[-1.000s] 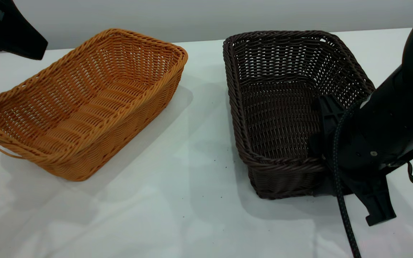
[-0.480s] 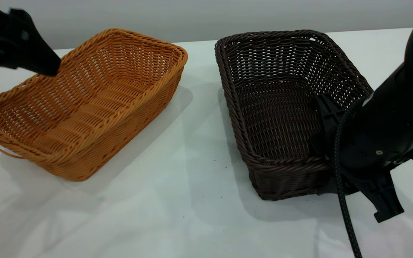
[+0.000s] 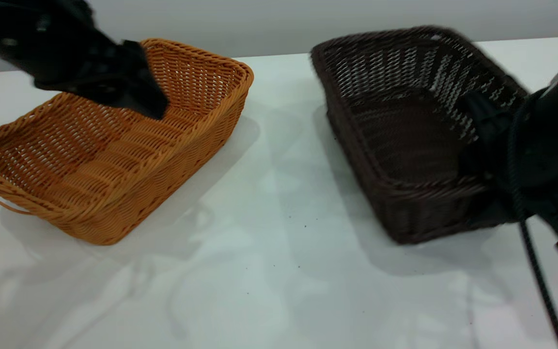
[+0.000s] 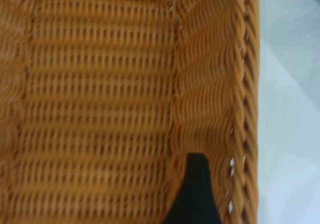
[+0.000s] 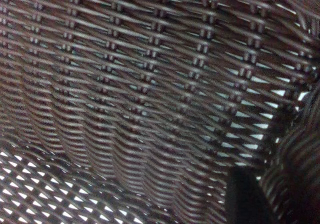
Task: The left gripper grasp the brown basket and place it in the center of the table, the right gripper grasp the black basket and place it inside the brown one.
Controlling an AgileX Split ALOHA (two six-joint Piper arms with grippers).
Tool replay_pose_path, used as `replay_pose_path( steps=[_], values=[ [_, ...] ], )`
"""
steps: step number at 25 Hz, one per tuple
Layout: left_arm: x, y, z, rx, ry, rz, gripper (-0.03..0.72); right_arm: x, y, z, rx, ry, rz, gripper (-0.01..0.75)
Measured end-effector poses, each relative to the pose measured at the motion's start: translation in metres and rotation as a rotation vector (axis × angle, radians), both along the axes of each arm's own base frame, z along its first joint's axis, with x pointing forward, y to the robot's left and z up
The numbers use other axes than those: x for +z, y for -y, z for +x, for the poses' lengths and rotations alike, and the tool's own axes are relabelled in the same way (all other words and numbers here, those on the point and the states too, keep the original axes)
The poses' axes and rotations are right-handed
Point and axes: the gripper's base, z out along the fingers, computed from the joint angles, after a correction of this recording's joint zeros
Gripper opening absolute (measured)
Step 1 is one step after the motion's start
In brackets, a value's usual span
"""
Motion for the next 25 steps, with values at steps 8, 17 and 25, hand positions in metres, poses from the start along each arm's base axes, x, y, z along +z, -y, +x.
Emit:
replay_pose_path(
  steps=[8, 17, 25],
  values=[
    [-0.032, 0.015, 0.014, 0.055, -0.010, 0.016, 0.530, 0.010, 0.010, 0.021, 0.083, 0.061, -0.034, 0.246],
    [-0.058, 0.026, 0.023, 0.060, -0.005, 0.042, 0.530, 0.026, -0.001, 0.041, 0.188, 0.136, -0.039, 0.246],
    [-0.080, 0.027, 0.027, 0.087, -0.008, 0.064, 0.530, 0.029, -0.002, 0.044, 0.219, 0.157, -0.051, 0.246]
  ],
)
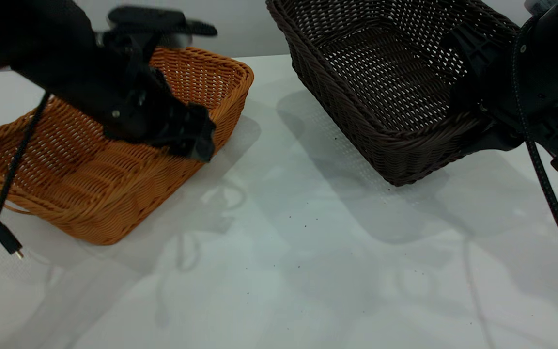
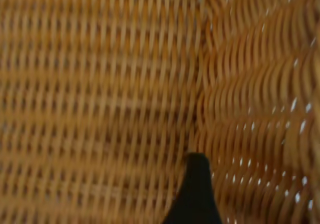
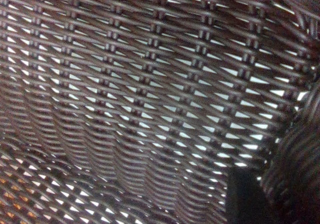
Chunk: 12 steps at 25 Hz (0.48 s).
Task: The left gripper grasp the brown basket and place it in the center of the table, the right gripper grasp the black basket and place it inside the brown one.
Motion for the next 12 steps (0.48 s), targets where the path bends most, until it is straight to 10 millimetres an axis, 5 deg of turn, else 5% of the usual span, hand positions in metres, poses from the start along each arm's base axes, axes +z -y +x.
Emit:
replay_pose_path(
  steps=[5, 12],
  values=[
    [-0.014, 0.001, -0.001, 0.005, -0.026, 0.013, 0.470, 0.000, 0.000, 0.000, 0.018, 0.009, -0.010, 0.246],
    [-0.019, 0.000, 0.000, -0.032, -0.006, 0.042, 0.147, 0.000, 0.002, 0.001, 0.059, 0.021, -0.035, 0.246]
  ],
)
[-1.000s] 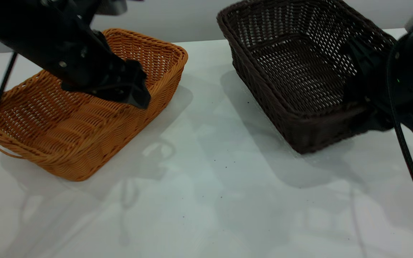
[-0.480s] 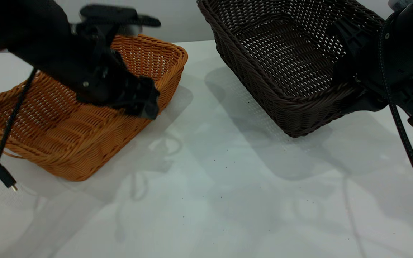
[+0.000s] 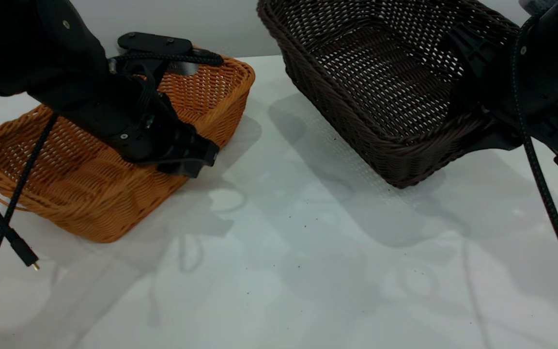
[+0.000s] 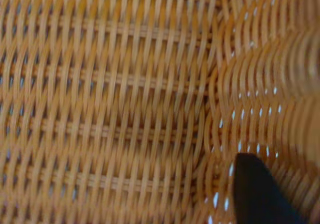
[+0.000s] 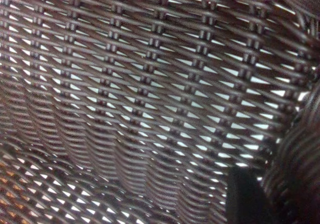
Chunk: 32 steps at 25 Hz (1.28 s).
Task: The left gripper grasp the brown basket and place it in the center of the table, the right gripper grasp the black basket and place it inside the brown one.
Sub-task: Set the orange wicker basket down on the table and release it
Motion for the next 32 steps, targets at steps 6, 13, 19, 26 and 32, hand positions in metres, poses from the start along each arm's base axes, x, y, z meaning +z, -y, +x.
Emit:
replay_pose_path(
  steps=[6, 13, 19, 26, 32],
  values=[
    [-0.002, 0.003, -0.006, -0.118, -0.032, 0.030, 0.132, 0.002, 0.014, 0.004, 0.016, -0.008, -0.019, 0.245],
    [-0.004, 0.007, -0.025, -0.330, -0.195, 0.035, 0.111, 0.030, 0.039, 0.018, 0.010, 0.061, -0.018, 0.245],
    [-0.003, 0.014, -0.044, -0.452, -0.336, 0.010, 0.112, 0.056, 0.054, 0.040, 0.099, 0.087, -0.024, 0.245],
    [0.003, 0.046, -0.073, -0.757, -0.342, 0.031, 0.113, 0.092, 0.042, 0.054, 0.345, 0.123, -0.028, 0.245],
    [0.018, 0.074, -0.093, -1.010, -0.221, 0.059, 0.102, 0.105, 0.036, 0.056, 0.480, 0.133, -0.034, 0.245]
  ],
)
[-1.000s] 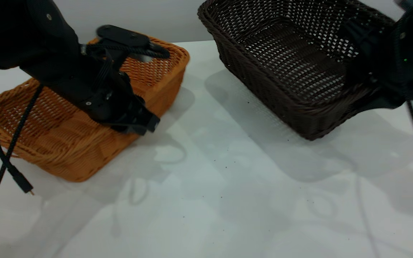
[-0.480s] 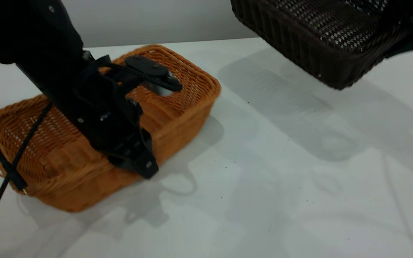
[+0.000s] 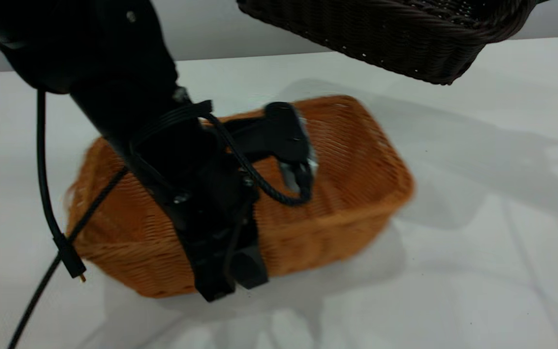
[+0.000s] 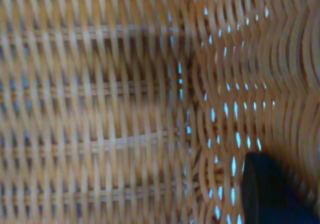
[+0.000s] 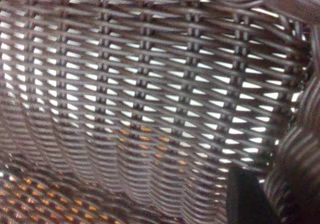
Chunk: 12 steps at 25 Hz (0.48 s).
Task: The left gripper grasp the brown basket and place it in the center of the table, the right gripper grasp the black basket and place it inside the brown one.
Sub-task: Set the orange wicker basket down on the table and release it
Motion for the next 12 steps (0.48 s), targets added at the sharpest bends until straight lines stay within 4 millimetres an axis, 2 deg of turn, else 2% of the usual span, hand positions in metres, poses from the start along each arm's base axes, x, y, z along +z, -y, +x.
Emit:
replay_pose_path(
  steps=[4, 12],
  values=[
    [0.0034, 0.0111, -0.0091, -0.107, 0.039, -0.020, 0.102, -0.0001, -0.0003, -0.0006, 0.006, -0.004, 0.001, 0.245],
    [0.0043, 0.0130, -0.0094, -0.088, 0.043, -0.018, 0.100, -0.0001, -0.0003, -0.0006, 0.015, 0.001, -0.003, 0.244]
  ],
)
